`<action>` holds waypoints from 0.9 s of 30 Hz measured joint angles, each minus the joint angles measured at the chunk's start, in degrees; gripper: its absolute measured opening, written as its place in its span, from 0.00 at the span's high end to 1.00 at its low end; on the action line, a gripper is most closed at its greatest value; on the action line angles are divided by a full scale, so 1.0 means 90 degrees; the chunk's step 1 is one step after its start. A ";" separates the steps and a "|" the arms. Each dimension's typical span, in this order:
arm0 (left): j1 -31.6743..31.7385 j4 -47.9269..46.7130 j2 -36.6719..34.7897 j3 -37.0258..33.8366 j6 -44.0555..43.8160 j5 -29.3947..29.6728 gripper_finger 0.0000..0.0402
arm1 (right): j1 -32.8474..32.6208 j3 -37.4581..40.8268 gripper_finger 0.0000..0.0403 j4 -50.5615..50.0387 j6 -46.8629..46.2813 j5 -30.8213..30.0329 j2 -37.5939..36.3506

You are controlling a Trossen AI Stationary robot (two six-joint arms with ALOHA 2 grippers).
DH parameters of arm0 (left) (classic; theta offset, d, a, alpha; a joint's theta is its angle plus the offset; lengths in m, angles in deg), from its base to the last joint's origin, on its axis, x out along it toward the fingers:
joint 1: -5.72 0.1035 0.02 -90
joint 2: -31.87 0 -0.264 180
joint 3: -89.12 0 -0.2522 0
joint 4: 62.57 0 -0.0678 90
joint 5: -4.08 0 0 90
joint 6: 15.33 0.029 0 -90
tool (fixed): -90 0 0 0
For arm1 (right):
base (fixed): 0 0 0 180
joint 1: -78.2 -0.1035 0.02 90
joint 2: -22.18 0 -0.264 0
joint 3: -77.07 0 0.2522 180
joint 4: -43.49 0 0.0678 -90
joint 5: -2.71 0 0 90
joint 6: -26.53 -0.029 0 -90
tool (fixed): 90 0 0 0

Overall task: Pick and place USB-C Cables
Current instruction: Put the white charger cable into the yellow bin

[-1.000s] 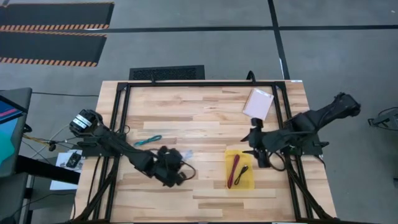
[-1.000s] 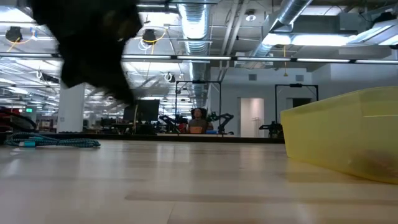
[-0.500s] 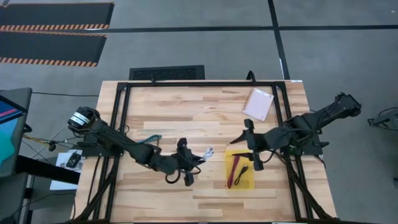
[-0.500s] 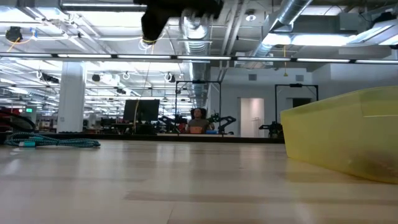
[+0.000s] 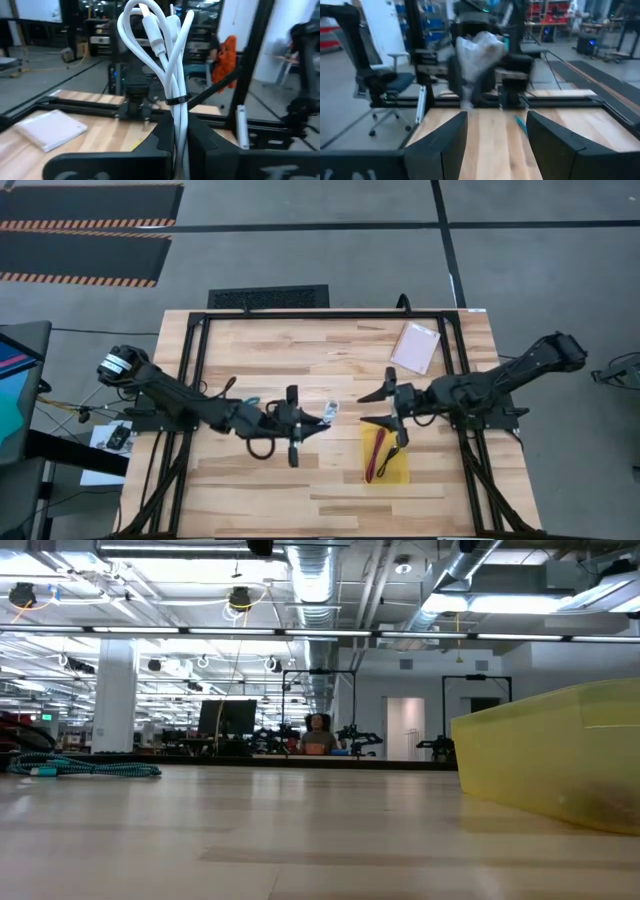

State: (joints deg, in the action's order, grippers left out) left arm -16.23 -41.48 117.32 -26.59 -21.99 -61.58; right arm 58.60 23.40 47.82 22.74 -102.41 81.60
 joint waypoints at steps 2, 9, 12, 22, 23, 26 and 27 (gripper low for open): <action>0.0124 0.0006 0.0005 -0.0002 0.0025 -0.0012 1.00 | 0.0053 0.0003 0.43 0.0298 0.0112 0.0252 0.0237; 0.0363 0.0301 0.0002 -0.0002 0.0361 -0.0321 1.00 | 0.0263 -0.0273 0.39 0.0615 0.0259 0.0367 0.0864; 0.0455 0.0257 0.0002 -0.0002 0.0333 -0.0455 1.00 | 0.0331 -0.0300 0.35 0.0987 0.0116 0.0344 0.1061; 0.0542 0.0216 0.0002 -0.0002 0.0338 -0.0510 1.00 | 0.0379 -0.0309 0.24 0.1891 0.0306 0.0363 0.1457; 0.0552 0.0216 0.0002 -0.0002 0.0338 -0.0508 1.00 | 0.0395 -0.0309 0.24 0.2002 0.0309 0.0363 0.1457; 0.0583 0.0211 0.0002 -0.0002 0.0339 -0.0508 1.00 | 0.0467 -0.0309 0.24 0.2064 0.0309 0.0369 0.1450; 0.0604 0.0214 0.0002 -0.0002 0.0338 -0.0508 1.00 | 0.0492 -0.0309 0.24 0.2067 0.0309 0.0368 0.1452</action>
State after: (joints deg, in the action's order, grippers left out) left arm -10.79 -39.56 117.34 -26.61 -18.95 -66.15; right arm 63.03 20.62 66.43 25.51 -99.10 94.67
